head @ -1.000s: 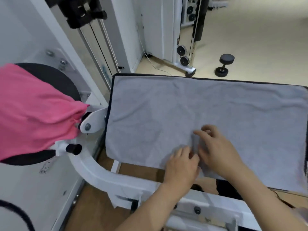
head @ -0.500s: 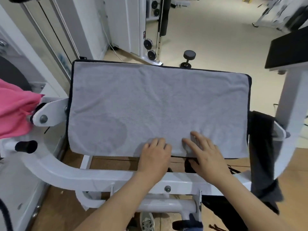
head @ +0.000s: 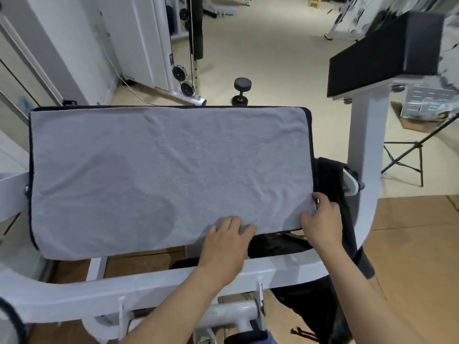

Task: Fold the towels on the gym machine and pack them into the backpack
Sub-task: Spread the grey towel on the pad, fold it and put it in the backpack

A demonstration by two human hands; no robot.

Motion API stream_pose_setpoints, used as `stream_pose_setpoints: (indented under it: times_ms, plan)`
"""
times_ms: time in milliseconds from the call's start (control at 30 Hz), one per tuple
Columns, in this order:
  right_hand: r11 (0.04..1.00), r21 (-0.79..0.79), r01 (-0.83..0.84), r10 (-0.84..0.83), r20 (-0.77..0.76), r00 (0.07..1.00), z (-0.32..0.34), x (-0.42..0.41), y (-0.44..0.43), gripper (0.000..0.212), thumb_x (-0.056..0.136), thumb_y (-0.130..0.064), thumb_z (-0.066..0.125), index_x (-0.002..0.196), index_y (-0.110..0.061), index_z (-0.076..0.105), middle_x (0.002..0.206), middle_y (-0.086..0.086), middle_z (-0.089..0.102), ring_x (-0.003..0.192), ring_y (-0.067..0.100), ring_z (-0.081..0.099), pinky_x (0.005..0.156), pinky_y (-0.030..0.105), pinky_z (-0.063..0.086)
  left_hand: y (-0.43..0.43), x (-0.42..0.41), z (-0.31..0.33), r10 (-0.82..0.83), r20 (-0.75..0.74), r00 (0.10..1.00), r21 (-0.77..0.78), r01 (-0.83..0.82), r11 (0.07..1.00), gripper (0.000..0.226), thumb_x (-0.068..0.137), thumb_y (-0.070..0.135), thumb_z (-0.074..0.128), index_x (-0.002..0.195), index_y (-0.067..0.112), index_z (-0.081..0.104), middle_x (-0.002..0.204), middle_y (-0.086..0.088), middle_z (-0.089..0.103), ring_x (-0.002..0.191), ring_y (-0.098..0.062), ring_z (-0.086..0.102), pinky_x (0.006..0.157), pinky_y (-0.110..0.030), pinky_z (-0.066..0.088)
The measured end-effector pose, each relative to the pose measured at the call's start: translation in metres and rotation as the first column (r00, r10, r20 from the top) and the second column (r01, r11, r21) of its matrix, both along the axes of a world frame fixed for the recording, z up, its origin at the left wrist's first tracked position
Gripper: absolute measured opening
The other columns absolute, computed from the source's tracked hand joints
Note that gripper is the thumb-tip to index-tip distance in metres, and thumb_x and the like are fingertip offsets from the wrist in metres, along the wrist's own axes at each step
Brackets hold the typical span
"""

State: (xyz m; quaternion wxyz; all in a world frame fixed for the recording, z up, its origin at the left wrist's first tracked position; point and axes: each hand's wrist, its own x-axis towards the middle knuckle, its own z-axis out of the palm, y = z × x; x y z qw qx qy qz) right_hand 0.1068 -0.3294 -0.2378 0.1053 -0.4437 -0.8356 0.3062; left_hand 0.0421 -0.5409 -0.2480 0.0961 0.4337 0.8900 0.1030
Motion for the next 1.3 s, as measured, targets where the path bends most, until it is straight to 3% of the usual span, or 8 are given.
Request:
stream_pose_setpoints:
  times_ms: [100, 267, 367, 500, 600, 800, 900, 1300]
  plan:
    - [0.986, -0.166, -0.024, -0.004, -0.166, 0.986, 0.017, -0.007, -0.015, 0.044, 0.085, -0.008, 0.061, 0.127, -0.017, 0.053, 0.102, 0.003, 0.062, 0.093, 0.017, 0.06, 0.076, 0.03, 0.048, -0.002, -0.002, 0.004, 0.064, 0.215, 0.974, 0.121, -0.092, 0.988, 0.049, 0.093, 0.017, 0.049, 0.138, 0.032, 0.039, 0.127, 0.004, 0.041, 0.118, -0.017, 0.042, 0.092, -0.034, 0.043]
    - [0.887, -0.127, -0.445, 0.392, -0.304, 0.868, 0.06, -0.038, -0.079, 0.04, 0.082, -0.004, 0.065, 0.113, -0.028, 0.058, 0.074, -0.004, 0.057, 0.064, 0.003, 0.054, 0.06, 0.013, 0.044, -0.006, 0.004, 0.032, 0.137, 0.562, 0.816, 0.325, -0.37, 0.871, 0.063, 0.086, 0.033, 0.064, 0.138, 0.04, 0.03, 0.133, 0.014, 0.043, 0.121, -0.008, 0.045, 0.096, -0.034, 0.047]
    - [0.803, -0.103, -0.587, 0.544, -0.274, 0.793, 0.075, -0.063, -0.117, 0.037, 0.083, -0.009, 0.065, 0.111, -0.032, 0.058, 0.076, -0.008, 0.061, 0.073, 0.006, 0.059, 0.066, 0.017, 0.049, -0.014, -0.001, 0.044, 0.257, 0.673, 0.694, 0.407, -0.637, 0.654, 0.051, 0.079, 0.025, 0.071, 0.12, 0.034, 0.042, 0.114, 0.011, 0.057, 0.102, -0.009, 0.057, 0.082, -0.029, 0.051]
    - [0.669, -0.108, -0.735, 0.71, -0.196, 0.676, 0.079, -0.092, -0.155, 0.03, 0.087, -0.009, 0.057, 0.111, -0.026, 0.062, 0.079, -0.01, 0.066, 0.075, 0.003, 0.061, 0.066, 0.011, 0.045, -0.044, -0.023, 0.04, 0.319, 0.815, 0.484, 0.383, -0.862, 0.332, 0.013, 0.08, 0.026, 0.055, 0.091, 0.031, 0.059, 0.087, 0.001, 0.069, 0.084, -0.017, 0.065, 0.079, -0.047, 0.055]
    - [0.557, -0.043, -0.829, 0.826, -0.068, 0.559, 0.075, -0.113, -0.169, 0.038, 0.09, -0.009, 0.05, 0.124, -0.024, 0.058, 0.087, -0.008, 0.068, 0.084, 0.01, 0.061, 0.076, 0.024, 0.046, -0.076, -0.039, 0.03, 0.316, 0.881, 0.351, 0.3, -0.933, 0.199, 0.015, 0.08, 0.034, 0.048, 0.082, 0.033, 0.063, 0.08, -0.002, 0.069, 0.082, -0.024, 0.065, 0.082, -0.054, 0.054]
    - [0.451, 0.408, -0.794, 0.733, 0.338, 0.59, 0.076, -0.183, -0.149, 0.055, 0.087, -0.013, 0.049, 0.141, -0.022, 0.044, 0.137, 0.009, 0.042, 0.122, 0.034, 0.037, 0.083, 0.045, 0.047, -0.132, -0.053, 0.005, 0.386, 0.879, 0.278, 0.195, -0.951, 0.241, 0.023, 0.094, 0.021, 0.045, 0.086, 0.034, 0.062, 0.085, 0.003, 0.066, 0.083, -0.022, 0.064, 0.084, -0.049, 0.055]
    - [0.462, 0.494, -0.737, 0.623, 0.411, 0.666, 0.089, -0.207, -0.137, 0.061, 0.084, -0.012, 0.051, 0.143, -0.024, 0.037, 0.145, 0.014, 0.03, 0.128, 0.038, 0.027, 0.085, 0.053, 0.043, -0.138, -0.058, 0.004, 0.438, 0.829, 0.348, 0.224, -0.924, 0.31, 0.016, 0.096, 0.023, 0.049, 0.087, 0.028, 0.062, 0.08, 0.005, 0.065, 0.075, -0.01, 0.062, 0.069, -0.024, 0.053]
    - [0.556, 0.61, -0.565, 0.534, 0.258, 0.805, 0.117, -0.225, -0.116, 0.025, 0.091, -0.012, 0.047, 0.104, -0.008, 0.067, 0.096, 0.018, 0.058, 0.077, 0.037, 0.05, 0.063, 0.034, 0.033, -0.127, -0.075, 0.014, 0.475, 0.663, 0.578, 0.425, -0.814, 0.396, 0.03, 0.097, 0.029, 0.055, 0.068, 0.024, 0.058, 0.058, 0.009, 0.054, 0.059, -0.005, 0.053, 0.055, -0.02, 0.038]
